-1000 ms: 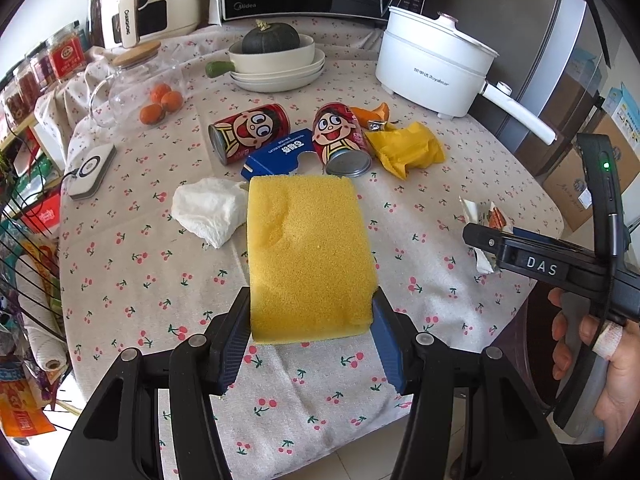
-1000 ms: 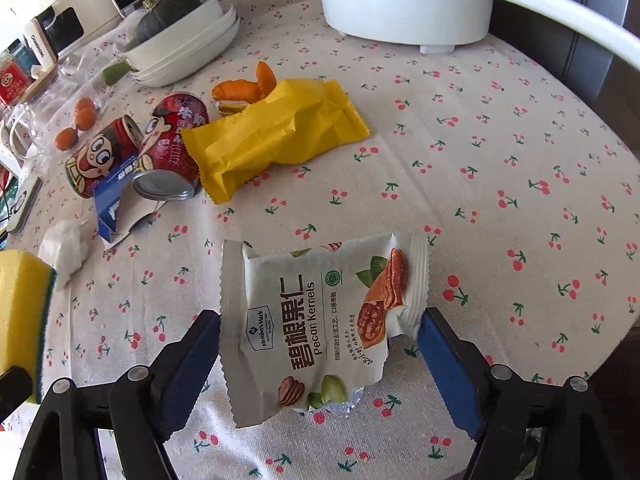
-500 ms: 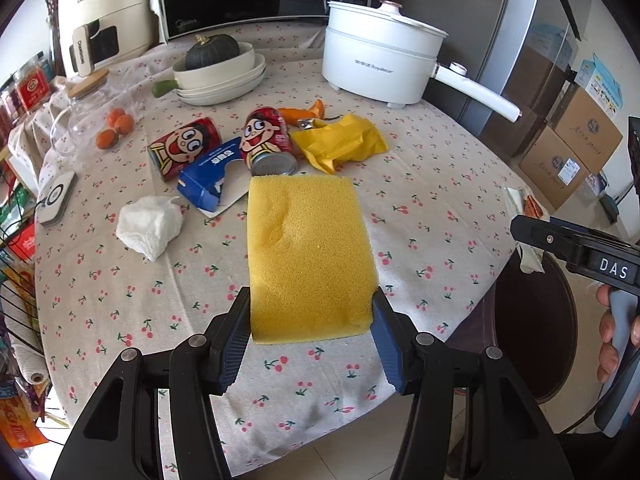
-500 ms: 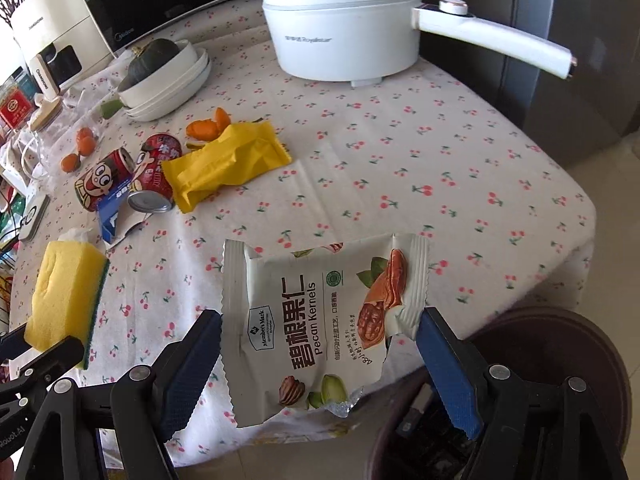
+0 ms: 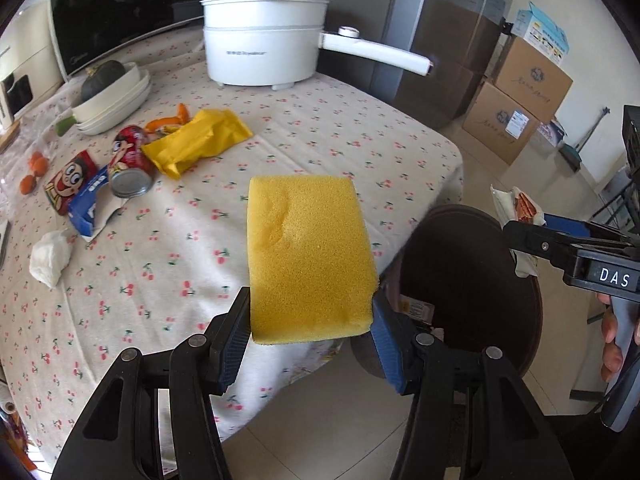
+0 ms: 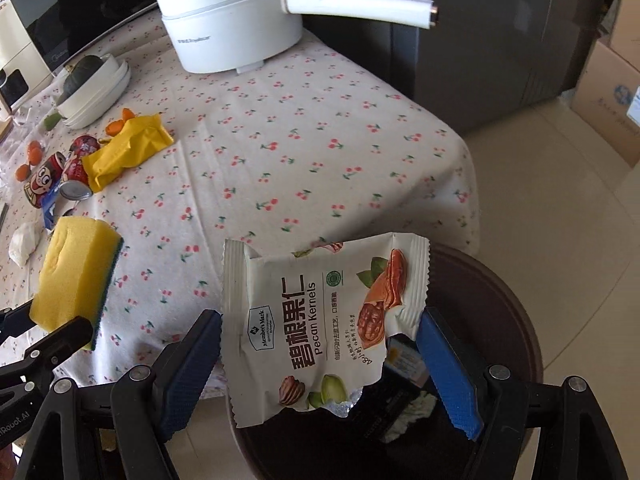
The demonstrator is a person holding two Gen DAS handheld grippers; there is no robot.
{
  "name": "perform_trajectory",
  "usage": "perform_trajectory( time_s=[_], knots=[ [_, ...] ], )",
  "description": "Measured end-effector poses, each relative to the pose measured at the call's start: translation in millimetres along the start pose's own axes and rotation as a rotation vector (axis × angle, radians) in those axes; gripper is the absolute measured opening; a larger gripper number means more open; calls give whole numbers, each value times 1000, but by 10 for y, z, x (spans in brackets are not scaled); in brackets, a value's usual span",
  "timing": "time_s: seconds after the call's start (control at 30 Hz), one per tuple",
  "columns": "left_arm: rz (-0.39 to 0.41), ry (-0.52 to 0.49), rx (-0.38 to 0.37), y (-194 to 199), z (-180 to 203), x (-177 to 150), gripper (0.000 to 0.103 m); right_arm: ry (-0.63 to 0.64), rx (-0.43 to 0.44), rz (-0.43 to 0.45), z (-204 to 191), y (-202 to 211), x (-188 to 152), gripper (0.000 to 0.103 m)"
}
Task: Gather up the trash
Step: 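Carry the sponge and pecan bag over the bin and open both tools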
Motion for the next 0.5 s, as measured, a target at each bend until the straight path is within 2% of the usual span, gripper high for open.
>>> perform_trajectory(
  time_s=[0.13,0.33,0.5],
  knots=[
    [-30,-59,-50,-201,350,-29,59,-15,-24,-12,248,-10,-98,83],
    [-108,-154,-185,-481,821,-137,63,-22,-54,-25,514,-37,-213,83],
    [-132,-241,-112,-554,916,-213,75,-16,-63,-34,599,-62,-247,83]
  ],
)
Point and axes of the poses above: each gripper's, at about its wrist camera, not at the fingertips, and y roughly against the way its jaws point, z to its right, x to its top, the point moved 6 cm from there along -y, roughly the way its jaws point, and after that the axes turned 14 degrees about -x, right-handed, at the moved point
